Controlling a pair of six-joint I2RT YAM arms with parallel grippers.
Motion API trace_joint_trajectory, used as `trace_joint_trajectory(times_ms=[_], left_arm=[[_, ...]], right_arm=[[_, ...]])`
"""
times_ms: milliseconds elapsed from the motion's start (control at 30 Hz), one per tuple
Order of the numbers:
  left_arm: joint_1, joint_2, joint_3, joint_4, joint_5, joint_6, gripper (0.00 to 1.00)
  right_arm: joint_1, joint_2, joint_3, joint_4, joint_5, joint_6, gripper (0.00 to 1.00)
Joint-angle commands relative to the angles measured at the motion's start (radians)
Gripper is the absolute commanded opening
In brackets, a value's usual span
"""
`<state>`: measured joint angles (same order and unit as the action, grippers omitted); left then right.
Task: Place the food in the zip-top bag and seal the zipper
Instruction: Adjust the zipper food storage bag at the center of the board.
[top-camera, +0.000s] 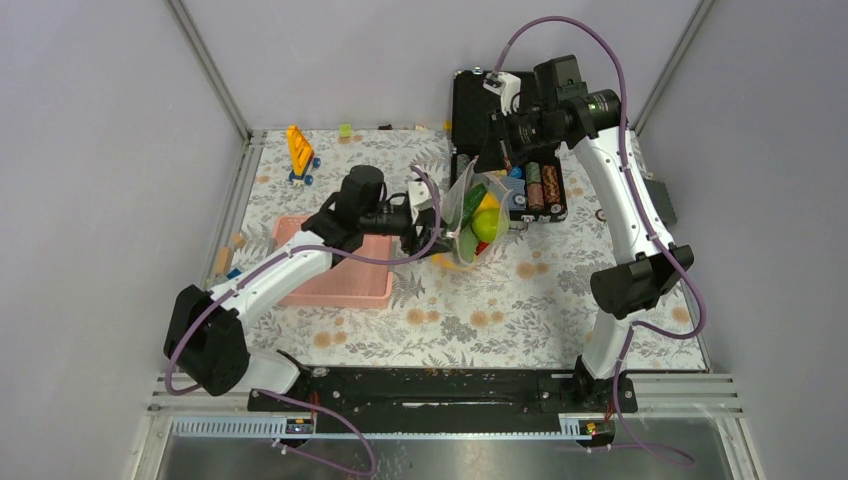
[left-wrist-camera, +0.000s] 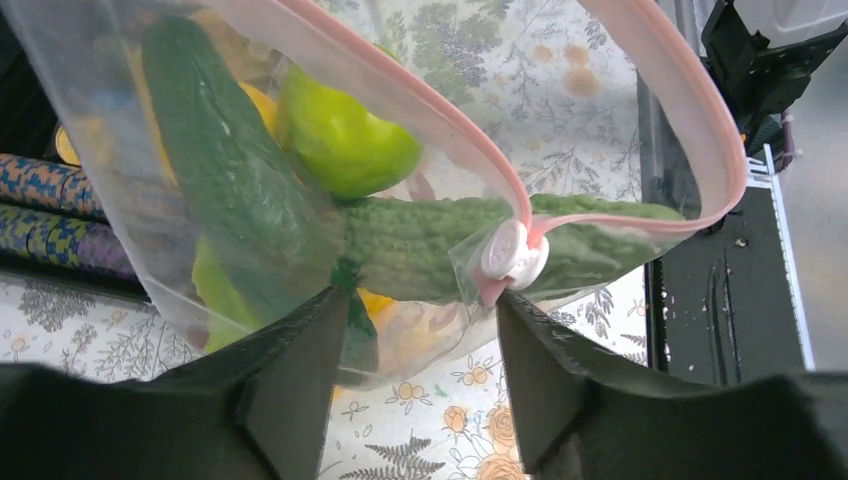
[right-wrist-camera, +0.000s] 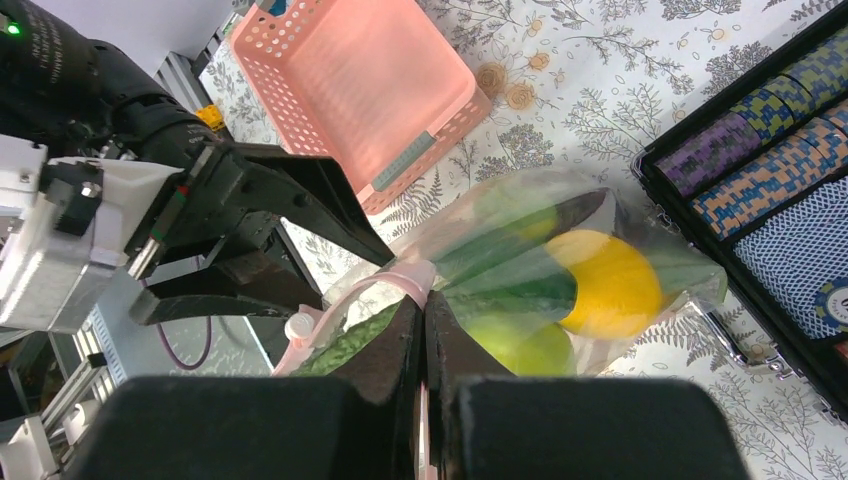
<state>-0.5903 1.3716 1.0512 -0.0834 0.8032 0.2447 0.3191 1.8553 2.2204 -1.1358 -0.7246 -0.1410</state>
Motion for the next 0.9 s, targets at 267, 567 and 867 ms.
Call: trace_joint_trajectory(times_ms=[267,567,867], left_arm=[[-0.001,-0.089,-0.011,0.184,0.067,-0.104,0.0],[-0.006,-0.245,-0.137,0.31,-0.15,-0.408,0.0],[-0.031,-0.3,-0.195,0.315,-0.329,-0.552,0.0]], right_arm=[[-0.011,-0.033,0.002,0.014,0.049,0.044,0.0],[-0.047,-0.156,-0.168,0.108,0.196,0.061,0.13],[-0.048,-0.311,-0.376,0.295,0.068,0.052,0.55]])
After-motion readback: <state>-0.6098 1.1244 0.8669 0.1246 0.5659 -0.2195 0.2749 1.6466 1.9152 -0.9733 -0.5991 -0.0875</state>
